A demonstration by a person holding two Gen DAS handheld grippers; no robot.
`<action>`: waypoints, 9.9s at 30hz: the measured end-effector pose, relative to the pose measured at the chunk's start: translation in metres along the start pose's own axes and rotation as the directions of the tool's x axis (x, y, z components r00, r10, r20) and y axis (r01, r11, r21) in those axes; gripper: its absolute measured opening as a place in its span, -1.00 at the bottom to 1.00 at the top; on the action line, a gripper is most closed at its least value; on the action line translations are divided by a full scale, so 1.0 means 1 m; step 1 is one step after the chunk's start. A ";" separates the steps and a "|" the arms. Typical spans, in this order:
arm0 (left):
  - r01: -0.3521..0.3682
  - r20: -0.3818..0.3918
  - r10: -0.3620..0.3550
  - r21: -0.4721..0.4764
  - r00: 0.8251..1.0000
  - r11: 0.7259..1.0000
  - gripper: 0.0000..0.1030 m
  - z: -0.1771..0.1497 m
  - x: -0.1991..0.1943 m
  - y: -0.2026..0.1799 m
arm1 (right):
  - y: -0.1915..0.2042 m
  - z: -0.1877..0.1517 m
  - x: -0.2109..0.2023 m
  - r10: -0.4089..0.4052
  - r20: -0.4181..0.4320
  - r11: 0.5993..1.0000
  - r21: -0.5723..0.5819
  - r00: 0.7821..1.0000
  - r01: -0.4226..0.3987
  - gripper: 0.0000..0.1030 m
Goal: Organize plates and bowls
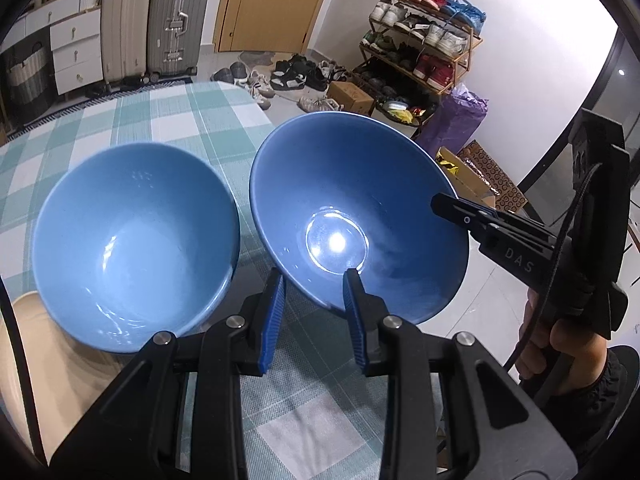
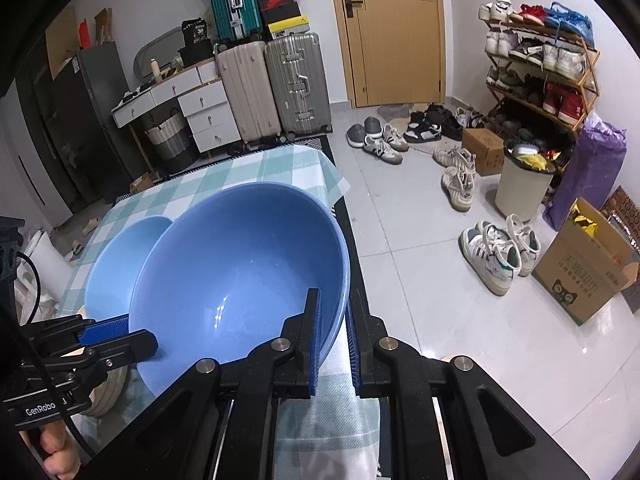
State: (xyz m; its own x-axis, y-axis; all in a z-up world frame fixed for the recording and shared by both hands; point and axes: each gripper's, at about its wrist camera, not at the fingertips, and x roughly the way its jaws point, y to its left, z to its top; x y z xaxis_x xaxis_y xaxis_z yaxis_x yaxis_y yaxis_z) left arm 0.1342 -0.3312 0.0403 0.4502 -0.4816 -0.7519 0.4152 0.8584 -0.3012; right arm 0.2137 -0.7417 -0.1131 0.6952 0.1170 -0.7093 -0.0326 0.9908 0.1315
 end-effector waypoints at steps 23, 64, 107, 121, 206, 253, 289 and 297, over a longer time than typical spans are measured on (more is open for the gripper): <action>0.002 0.118 -0.001 -0.009 0.993 1.000 -0.49 -0.014 -0.094 0.003 | 0.060 0.012 -0.069 0.010 0.108 0.998 -0.058 0.994 -0.004 -0.74; -0.109 0.150 0.131 -0.147 0.980 0.983 -0.49 -0.004 -0.134 0.115 | 0.160 0.036 -0.001 0.145 0.055 0.981 -0.140 0.988 -0.136 -0.70; -0.294 0.083 0.299 -0.070 0.951 0.953 -0.49 -0.006 -0.064 0.151 | 0.174 0.013 0.081 0.081 -0.064 0.980 -0.176 0.995 -0.091 -0.66; -0.395 0.058 0.395 -0.018 0.917 0.919 -0.48 -0.008 -0.052 0.145 | 0.175 0.008 0.086 0.052 -0.055 0.976 -0.209 0.997 -0.063 -0.66; -0.140 -0.016 0.140 -0.208 0.990 0.968 -0.37 0.003 -0.013 0.211 | 0.144 -0.006 0.108 0.298 -0.078 0.952 0.099 0.951 -0.291 -0.32; -0.176 0.143 0.207 -0.208 0.968 0.962 -0.38 -0.037 -0.173 0.171 | 0.214 -0.009 -0.007 0.306 0.016 0.951 -0.045 0.952 -0.305 -0.34; -0.265 0.106 0.312 -0.319 0.944 0.910 -0.38 -0.097 -0.202 0.239 | 0.288 -0.034 0.035 0.375 -0.086 0.917 -0.114 0.923 -0.383 -0.34; -0.263 0.091 0.306 -0.324 0.948 0.909 -0.38 -0.100 -0.187 0.252 | 0.287 -0.040 0.046 0.371 -0.103 0.918 -0.108 0.923 -0.381 -0.34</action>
State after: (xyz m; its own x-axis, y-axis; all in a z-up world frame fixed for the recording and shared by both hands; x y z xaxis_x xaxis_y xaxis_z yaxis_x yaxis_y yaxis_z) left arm 0.0755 -0.0077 0.0462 0.6259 -0.2095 -0.7512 0.0031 0.9639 -0.2663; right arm 0.2078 -0.4493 -0.1356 0.5551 0.4829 -0.6772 -0.3725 0.8723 0.3166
